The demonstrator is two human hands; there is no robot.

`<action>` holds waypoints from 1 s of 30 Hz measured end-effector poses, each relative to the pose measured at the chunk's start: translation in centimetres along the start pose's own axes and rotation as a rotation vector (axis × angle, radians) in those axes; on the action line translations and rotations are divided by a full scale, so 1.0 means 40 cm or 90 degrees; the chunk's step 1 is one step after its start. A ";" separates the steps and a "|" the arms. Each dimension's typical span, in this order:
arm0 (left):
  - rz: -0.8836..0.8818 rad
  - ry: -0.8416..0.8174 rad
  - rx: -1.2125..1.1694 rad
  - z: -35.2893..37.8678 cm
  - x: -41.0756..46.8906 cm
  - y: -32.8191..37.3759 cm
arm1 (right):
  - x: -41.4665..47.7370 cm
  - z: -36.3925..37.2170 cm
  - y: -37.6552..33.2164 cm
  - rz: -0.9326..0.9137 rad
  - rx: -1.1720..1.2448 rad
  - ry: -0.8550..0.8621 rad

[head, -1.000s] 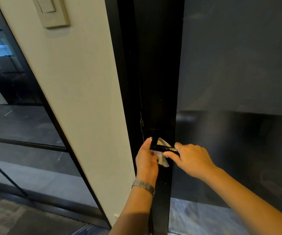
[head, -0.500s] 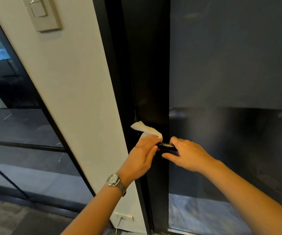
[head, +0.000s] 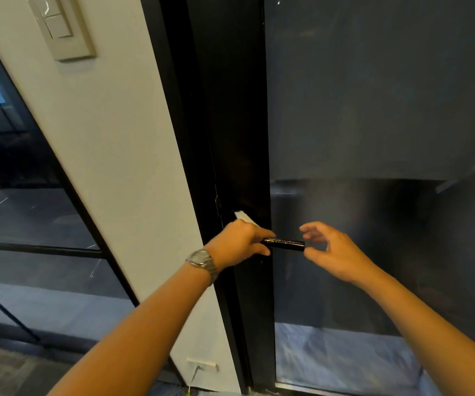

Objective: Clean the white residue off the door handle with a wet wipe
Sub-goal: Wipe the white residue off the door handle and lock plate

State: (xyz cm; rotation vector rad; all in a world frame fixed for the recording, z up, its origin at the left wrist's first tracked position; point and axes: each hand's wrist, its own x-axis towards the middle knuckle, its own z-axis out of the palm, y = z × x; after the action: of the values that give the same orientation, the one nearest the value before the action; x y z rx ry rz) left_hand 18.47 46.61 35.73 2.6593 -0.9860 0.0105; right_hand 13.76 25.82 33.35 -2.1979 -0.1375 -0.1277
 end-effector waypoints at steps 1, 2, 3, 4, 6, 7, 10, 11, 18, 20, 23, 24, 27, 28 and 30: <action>0.012 -0.009 0.013 0.017 0.017 0.022 | -0.006 0.002 0.008 0.012 0.028 0.012; 0.020 -0.017 0.026 0.032 0.029 0.041 | -0.013 0.006 0.014 0.021 0.050 0.020; 0.027 -0.018 0.036 0.041 0.038 0.059 | -0.020 0.008 0.020 0.025 0.065 0.026; 0.031 -0.017 0.038 0.044 0.040 0.068 | -0.026 0.010 0.025 0.027 0.072 0.028; 0.028 -0.002 -0.006 0.026 0.026 0.068 | -0.038 0.010 0.038 0.031 0.074 0.023; 0.018 0.009 -0.042 0.010 0.014 0.059 | -0.043 0.009 0.043 0.034 0.075 0.022; 0.007 -0.020 -0.091 -0.051 -0.009 0.009 | -0.049 0.006 0.050 0.026 0.093 0.035; 0.007 -0.041 -0.089 -0.063 -0.010 -0.006 | -0.050 0.006 0.049 0.023 0.101 0.035; 0.022 -0.042 -0.083 -0.009 0.065 0.039 | -0.038 0.009 0.026 0.010 0.129 0.046; 0.038 -0.038 -0.057 0.025 0.074 0.078 | -0.034 0.013 0.021 0.015 0.161 0.049; 0.057 -0.041 -0.023 0.035 0.047 0.068 | -0.030 0.021 0.012 0.023 0.215 0.033; 0.044 -0.046 -0.018 0.026 0.038 0.045 | -0.030 0.022 0.010 0.028 0.221 0.020; 0.019 -0.047 -0.002 0.006 0.019 -0.007 | -0.034 0.020 0.004 0.014 0.176 -0.004; 0.023 -0.038 0.014 0.012 0.019 -0.006 | -0.036 0.020 0.001 0.003 0.151 -0.010; 0.036 -0.002 0.066 0.041 0.031 0.029 | -0.040 0.018 -0.001 -0.010 0.122 -0.011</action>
State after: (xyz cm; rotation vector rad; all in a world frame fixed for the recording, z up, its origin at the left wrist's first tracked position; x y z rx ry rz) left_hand 18.52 44.52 34.64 2.7242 -1.0900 0.0711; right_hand 12.23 26.35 32.73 -2.0070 -0.1698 -0.1006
